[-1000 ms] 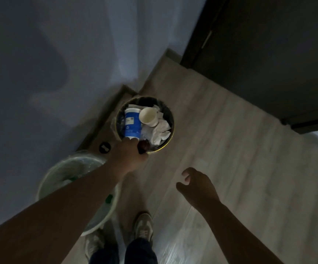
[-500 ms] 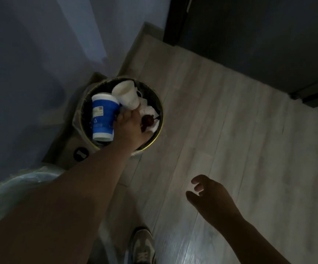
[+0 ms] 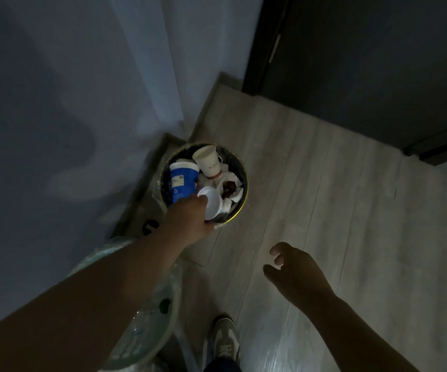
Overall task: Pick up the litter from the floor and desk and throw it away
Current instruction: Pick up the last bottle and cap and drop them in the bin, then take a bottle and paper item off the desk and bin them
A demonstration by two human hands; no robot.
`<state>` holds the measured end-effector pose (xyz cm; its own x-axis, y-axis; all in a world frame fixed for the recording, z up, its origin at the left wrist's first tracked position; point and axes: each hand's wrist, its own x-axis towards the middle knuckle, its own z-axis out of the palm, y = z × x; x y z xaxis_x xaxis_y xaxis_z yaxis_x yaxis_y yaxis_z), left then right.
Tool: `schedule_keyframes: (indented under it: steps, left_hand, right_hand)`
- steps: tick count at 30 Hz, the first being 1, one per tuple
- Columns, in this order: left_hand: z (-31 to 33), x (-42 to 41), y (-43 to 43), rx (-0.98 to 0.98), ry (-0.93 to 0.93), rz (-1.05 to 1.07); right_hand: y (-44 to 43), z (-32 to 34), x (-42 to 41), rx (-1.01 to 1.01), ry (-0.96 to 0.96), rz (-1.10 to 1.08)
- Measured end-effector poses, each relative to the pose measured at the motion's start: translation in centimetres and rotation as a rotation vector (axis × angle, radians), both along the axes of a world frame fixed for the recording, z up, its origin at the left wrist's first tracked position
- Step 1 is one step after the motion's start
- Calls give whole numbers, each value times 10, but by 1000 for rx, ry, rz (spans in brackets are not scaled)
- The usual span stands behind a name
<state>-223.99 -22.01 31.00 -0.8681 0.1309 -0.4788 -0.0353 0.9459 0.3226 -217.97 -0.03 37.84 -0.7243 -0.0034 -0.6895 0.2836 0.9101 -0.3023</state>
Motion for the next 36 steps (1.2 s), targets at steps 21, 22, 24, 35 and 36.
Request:
schedule_keyframes:
  steps: [21,22,24,35,36]
  left_hand:
    - [617,26,-102,-133,556,-161]
    - [648,30,-102,-170,601,-151]
    - [707,41,-101,-241,694,-113]
    - [887,132,-44,-479,1003,249]
    - [894,142,-40,-496,1004,282]
  right_hand:
    - [-70,563,-68,-121,770,518]
    - [-72,591,-71,-146,822,548]
    - [-74,645,-77,-192,925,613]
    - [-55,827,-77,-501,1268,972]
    - [-56,835,-73,-538,1273,1004]
